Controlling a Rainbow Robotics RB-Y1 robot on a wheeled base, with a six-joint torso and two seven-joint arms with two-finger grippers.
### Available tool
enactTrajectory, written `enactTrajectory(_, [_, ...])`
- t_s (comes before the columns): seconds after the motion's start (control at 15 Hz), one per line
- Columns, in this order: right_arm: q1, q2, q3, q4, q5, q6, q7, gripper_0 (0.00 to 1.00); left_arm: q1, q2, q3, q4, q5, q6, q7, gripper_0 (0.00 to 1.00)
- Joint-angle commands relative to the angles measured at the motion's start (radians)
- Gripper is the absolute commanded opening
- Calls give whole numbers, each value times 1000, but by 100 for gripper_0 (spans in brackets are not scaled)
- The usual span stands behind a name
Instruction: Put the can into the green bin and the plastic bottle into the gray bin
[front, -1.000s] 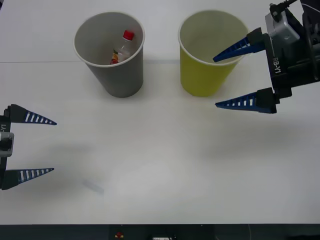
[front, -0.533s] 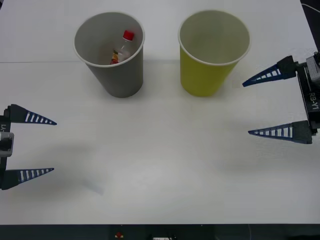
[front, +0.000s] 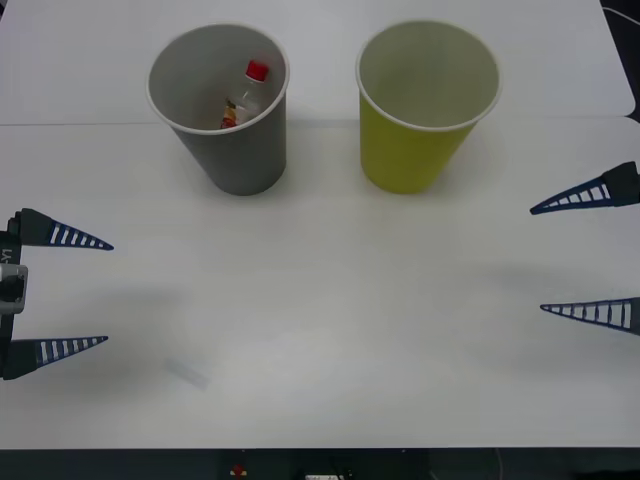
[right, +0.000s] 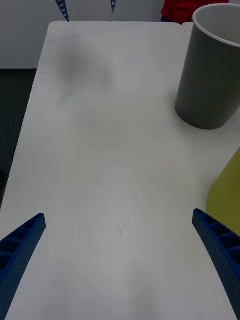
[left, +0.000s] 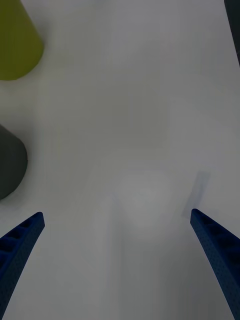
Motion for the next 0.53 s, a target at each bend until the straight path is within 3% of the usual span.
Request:
enactTrajectory(0.07, [43,-1,-47,0,0,0,18,100,0,0,0,0,0,0,0,100])
enactTrajectory(0.53, [83,-1,-100,2,43,0,32,100,0,0,0,0,0,0,0,100])
